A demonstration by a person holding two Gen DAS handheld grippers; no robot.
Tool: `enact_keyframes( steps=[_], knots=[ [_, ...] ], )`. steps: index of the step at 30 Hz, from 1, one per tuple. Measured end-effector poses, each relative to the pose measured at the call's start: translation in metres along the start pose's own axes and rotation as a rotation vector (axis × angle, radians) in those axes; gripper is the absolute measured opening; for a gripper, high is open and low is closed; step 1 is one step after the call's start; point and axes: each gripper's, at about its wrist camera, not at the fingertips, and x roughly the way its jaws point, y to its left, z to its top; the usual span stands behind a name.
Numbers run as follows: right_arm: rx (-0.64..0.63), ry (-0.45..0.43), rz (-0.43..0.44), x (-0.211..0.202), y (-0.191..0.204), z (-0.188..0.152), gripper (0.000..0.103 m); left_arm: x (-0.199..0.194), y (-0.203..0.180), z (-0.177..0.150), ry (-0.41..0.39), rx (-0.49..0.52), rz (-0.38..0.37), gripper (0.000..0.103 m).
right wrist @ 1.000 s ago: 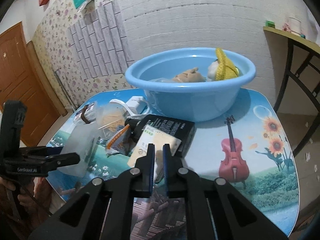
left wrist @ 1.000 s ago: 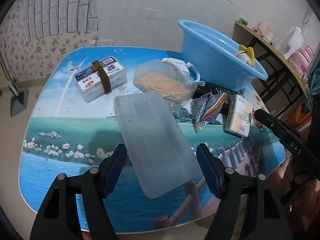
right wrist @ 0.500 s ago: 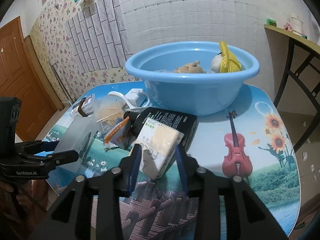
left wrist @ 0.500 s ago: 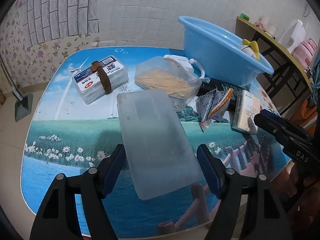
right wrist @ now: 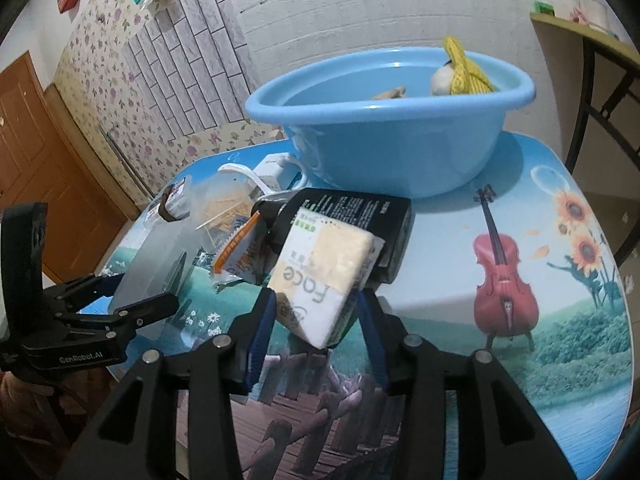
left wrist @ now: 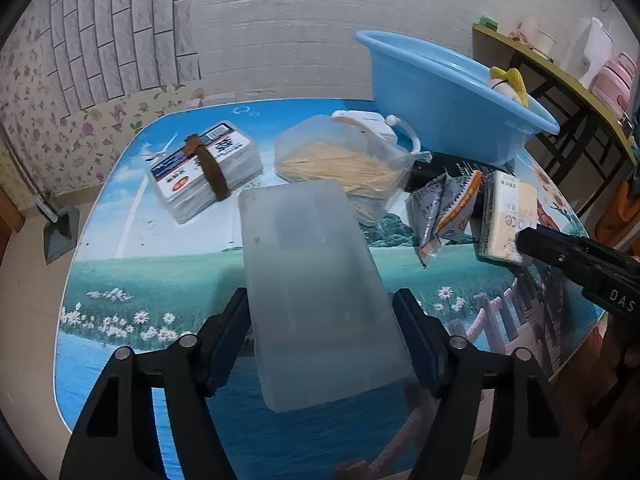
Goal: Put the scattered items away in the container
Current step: 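Lift and carry the clear box and tissue pack with both tools over the basin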
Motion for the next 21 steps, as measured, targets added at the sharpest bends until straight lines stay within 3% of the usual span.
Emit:
enact_keyframes(
  steps=[9,12,16,19,21],
  knots=[
    [-0.143,-0.086,-0.017,-0.022,0.025,0.000,0.013,-0.010,0.015,-0.005,-0.003,-0.001,0.026,0.062],
    [-0.207,-0.089,-0.071,-0.028,0.032,-0.003,0.009,-0.011,0.020,-0.009,0.012,-0.007,0.020,0.062],
    [-0.205,-0.077,-0.068,-0.029,0.028,-0.005,0.007,-0.012,0.021,-0.011,0.008,-0.008,0.016,0.062],
    [-0.142,-0.068,-0.072,-0.027,0.016,-0.003,0.011,-0.010,0.021,-0.011,0.003,-0.010,0.015,0.062],
    [-0.102,-0.051,-0.068,-0.023,0.009,-0.003,0.032,-0.010,0.020,-0.010,0.005,-0.007,0.021,0.062]
  ],
)
